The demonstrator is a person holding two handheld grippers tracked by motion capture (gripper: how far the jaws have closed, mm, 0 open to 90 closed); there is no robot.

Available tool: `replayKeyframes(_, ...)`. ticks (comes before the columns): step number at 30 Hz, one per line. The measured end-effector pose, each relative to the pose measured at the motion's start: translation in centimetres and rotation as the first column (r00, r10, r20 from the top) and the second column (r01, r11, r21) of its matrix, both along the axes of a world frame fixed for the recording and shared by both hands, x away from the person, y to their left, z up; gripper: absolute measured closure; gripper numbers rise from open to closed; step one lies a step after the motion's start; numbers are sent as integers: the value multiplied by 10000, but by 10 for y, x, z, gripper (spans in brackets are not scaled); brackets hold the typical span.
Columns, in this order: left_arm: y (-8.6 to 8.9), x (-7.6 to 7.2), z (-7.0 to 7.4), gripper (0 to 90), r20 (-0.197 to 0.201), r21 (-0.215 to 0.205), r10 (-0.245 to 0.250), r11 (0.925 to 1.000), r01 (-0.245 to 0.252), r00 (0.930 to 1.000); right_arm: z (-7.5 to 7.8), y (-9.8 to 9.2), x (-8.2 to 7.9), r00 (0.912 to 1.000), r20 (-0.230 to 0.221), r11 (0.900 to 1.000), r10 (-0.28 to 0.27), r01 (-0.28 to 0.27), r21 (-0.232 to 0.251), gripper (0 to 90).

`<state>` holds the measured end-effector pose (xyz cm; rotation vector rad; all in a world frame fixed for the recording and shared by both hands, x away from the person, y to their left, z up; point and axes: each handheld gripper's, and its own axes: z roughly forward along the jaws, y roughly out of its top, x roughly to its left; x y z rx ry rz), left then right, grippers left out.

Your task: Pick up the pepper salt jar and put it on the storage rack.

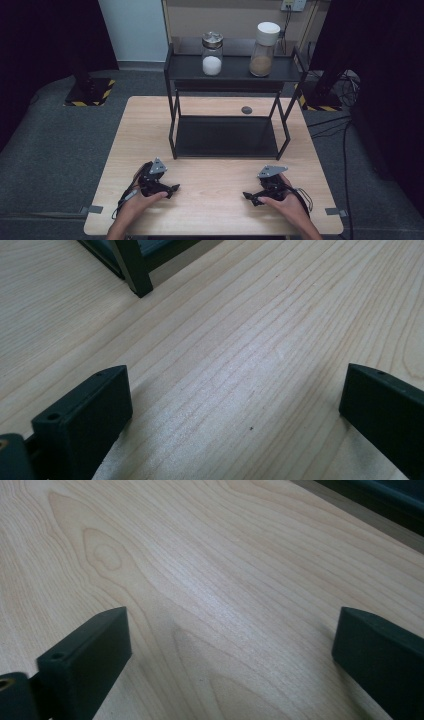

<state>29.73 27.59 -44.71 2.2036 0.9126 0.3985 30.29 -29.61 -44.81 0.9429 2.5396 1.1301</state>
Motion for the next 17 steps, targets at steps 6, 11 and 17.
replayKeyframes(6,0,0,0,0,-1,0,0,10000,0,10000,-4,4,-8,9992,402,9998,-25,32,-172,10)
replayKeyframes(11,0,0,0,0,0,0,0,10000,0,10000,-4,9,-11,9985,551,9991,-20,43,-414,7)
replayKeyframes(17,0,-1,0,0,1,2,13,10000,-13,10000,-4,9,-11,9985,552,9991,-23,46,-410,7)
